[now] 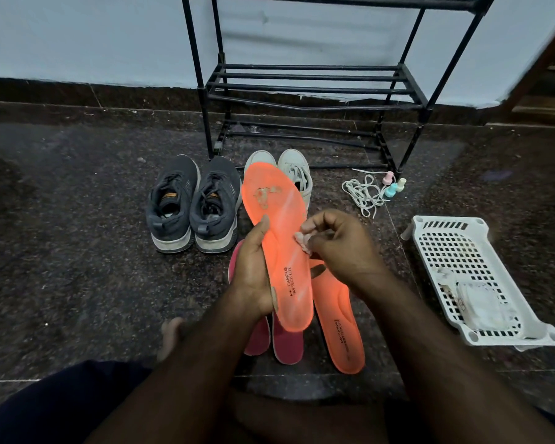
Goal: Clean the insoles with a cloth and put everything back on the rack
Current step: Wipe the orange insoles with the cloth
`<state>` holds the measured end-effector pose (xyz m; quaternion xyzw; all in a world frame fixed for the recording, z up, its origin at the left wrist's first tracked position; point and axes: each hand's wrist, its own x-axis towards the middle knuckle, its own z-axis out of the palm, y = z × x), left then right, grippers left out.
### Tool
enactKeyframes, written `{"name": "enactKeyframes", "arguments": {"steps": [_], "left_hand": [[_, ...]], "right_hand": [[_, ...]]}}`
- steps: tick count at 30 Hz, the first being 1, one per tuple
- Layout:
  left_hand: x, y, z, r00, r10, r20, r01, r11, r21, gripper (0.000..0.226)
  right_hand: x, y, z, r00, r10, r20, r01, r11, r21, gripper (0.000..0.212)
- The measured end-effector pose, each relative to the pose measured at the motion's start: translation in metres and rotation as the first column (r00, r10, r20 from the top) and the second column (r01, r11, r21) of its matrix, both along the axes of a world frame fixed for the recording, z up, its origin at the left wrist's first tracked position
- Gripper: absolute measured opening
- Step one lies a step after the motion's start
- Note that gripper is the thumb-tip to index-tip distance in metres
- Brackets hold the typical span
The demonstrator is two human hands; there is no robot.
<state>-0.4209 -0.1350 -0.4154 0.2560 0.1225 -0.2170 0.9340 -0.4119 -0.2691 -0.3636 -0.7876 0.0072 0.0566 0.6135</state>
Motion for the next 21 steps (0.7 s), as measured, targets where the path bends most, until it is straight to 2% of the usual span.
{"name": "enactKeyframes", "arguments": {"steps": [6,9,11,14,18,19,21], "left_hand": [[0.011,0.013,0.002,0.991,0.132,0.028,-0.134,0.989,0.062,0.065],[0.013,0.016,-0.003,0.986,0.164,0.005,-0.164,0.983,0.080,0.069],[0.012,0.015,-0.003,0.989,0.150,-0.001,-0.150,0.985,0.082,0.064],[0.012,0.015,-0.003,0.991,0.137,0.005,-0.137,0.990,0.038,0.060],[0.005,0.009,0.000,0.999,0.020,0.033,-0.019,0.999,-0.049,0.065],[0.002,0.006,-0.001,0.999,-0.009,0.045,0.012,0.997,-0.077,0.062],[-0.001,0.000,-0.007,0.998,-0.037,0.054,0.042,0.995,-0.085,0.059]], "right_hand": [[-0.005,-0.006,-0.002,0.969,0.209,-0.130,-0.212,0.977,-0.006,0.025],[-0.006,-0.010,0.004,0.928,0.321,-0.191,-0.328,0.945,-0.001,0.027],[-0.004,-0.015,0.007,0.919,0.344,-0.190,-0.350,0.937,0.005,0.030],[0.000,-0.024,0.012,0.941,0.312,-0.133,-0.311,0.950,0.030,0.032],[0.005,-0.022,0.015,0.996,0.085,0.003,-0.085,0.991,0.098,0.031],[0.007,-0.019,0.013,0.998,0.036,0.049,-0.038,0.998,0.052,0.029],[0.011,-0.013,0.009,0.987,0.013,0.159,0.009,0.990,-0.139,0.024]]}}
